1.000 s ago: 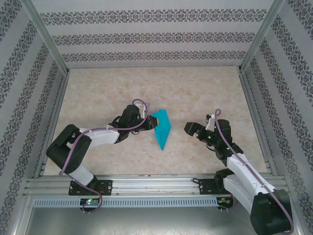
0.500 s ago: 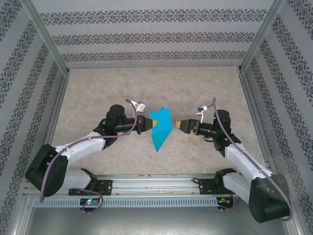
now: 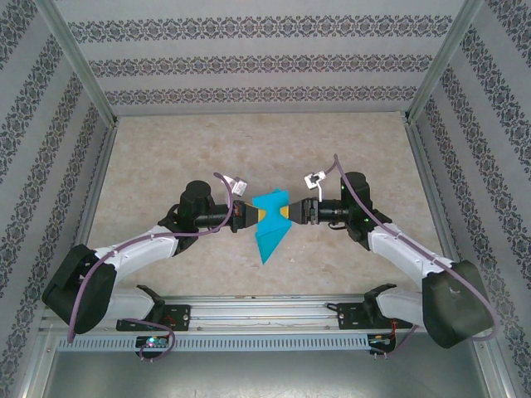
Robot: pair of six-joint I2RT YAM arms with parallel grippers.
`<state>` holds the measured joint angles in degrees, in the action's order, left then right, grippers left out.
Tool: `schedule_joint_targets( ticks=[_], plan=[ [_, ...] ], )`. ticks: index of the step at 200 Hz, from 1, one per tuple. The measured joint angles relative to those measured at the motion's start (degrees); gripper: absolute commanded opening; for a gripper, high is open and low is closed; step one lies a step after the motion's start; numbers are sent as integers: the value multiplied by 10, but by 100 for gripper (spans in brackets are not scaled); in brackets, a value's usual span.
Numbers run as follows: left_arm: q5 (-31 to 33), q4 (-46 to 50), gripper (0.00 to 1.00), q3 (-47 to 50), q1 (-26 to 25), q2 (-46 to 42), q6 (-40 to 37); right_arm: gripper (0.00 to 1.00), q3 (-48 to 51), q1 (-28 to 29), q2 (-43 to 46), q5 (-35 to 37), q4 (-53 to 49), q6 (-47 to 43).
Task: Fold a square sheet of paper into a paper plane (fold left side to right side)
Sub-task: Fold the wing for the fifth time at the center of the table.
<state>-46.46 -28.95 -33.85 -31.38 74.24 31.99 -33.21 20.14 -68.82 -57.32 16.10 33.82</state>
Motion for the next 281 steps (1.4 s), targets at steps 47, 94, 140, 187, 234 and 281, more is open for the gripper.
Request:
schedule_joint_targets(
  ticks=[47,94,140,187,234,281],
  plan=[
    [7,11,0,3,0,0,-8,44,-36,0,-38,-2,-5,-5],
    [32,33,0,3,0,0,-19,29,-50,0,-53,-1,-10,-11],
    [48,53,22,3,0,0,-21,0,-57,0,-60,20,-27,-20],
    [82,70,58,8,1,-1,-33,0,-68,0,-118,73,-65,-27],
    [192,197,58,15,15,-80,-72,0,-80,0,-177,127,-103,-18],
    [245,311,53,4,-1,-159,-116,0,-95,-17,-194,161,-155,26]
  ],
)
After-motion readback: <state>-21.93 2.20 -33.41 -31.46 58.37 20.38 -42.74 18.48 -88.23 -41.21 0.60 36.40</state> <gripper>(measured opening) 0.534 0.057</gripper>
